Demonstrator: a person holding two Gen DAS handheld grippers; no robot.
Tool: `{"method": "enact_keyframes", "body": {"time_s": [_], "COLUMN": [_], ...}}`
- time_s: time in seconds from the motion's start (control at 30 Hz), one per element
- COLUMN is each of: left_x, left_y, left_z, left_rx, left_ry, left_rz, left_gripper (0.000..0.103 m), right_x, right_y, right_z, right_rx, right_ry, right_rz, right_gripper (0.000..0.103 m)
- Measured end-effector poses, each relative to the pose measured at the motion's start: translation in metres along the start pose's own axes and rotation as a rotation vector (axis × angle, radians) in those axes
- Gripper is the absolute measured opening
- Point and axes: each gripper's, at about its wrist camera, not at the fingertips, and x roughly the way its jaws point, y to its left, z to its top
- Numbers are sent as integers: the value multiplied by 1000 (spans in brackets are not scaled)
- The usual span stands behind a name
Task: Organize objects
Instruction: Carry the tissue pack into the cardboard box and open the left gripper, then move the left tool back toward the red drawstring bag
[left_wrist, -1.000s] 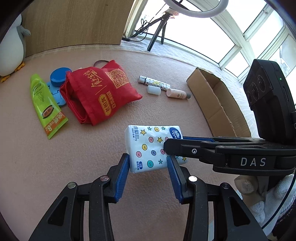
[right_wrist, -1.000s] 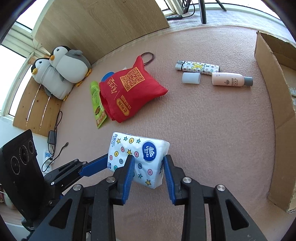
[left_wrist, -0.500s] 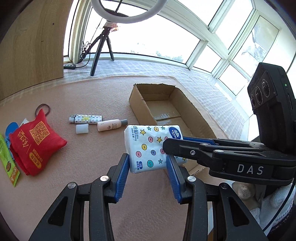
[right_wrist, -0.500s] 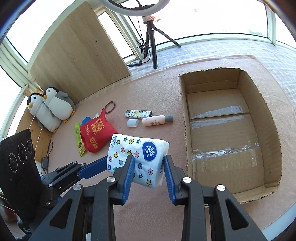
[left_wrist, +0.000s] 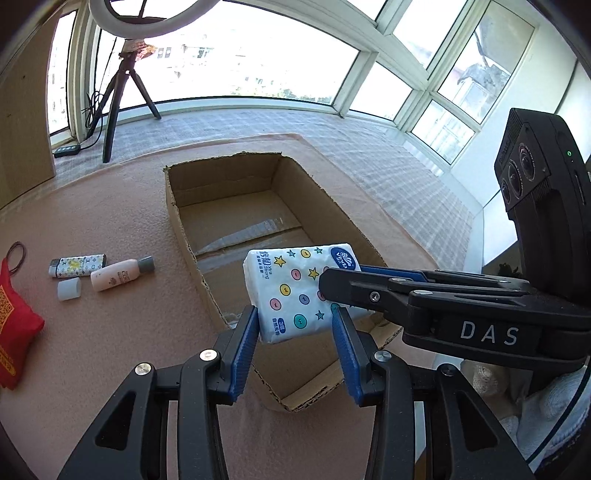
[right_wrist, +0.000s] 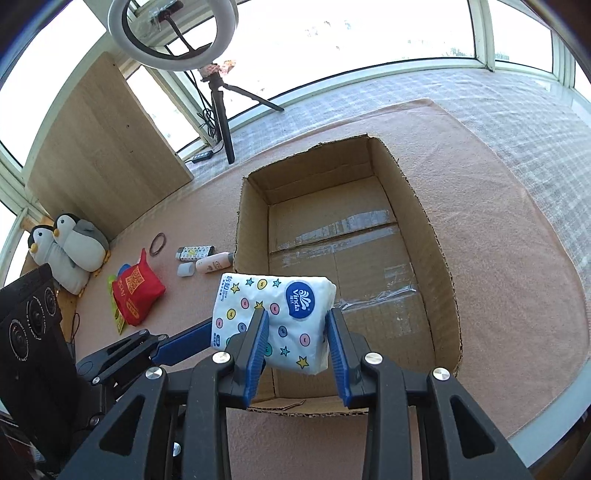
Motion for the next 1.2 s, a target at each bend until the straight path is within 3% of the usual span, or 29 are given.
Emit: {"method": "enact_keyframes", "body": {"time_s": [0.17, 0.27, 0.33, 0.37, 0.8, 1.2], "left_x": [8, 9, 9, 8, -26, -82], "left_y": [-5, -6, -6, -5, 32, 150], "left_z": [2, 2, 0, -1, -12, -37], "left_rx": [1, 4, 3, 3, -56, -314], "left_ry": [26, 32, 39, 37, 17, -18], "left_rz": [-3, 6, 18, 23, 80, 225], "left_gripper": [44, 51, 70, 71, 72, 72], "right_x": [-1, -2, -4, -5, -8, -4], "right_y": [-5, -6, -4, -3, 21, 82], "right_z": [0, 0, 0, 0, -3, -23], "right_rx": [3, 12, 8, 6, -29, -155], "right_ry": [2, -12, -17, -26, -50, -68], "right_rz": [-11, -25, -37, -41, -64, -104], "right_gripper": [30, 32, 45, 52, 56, 56]}}
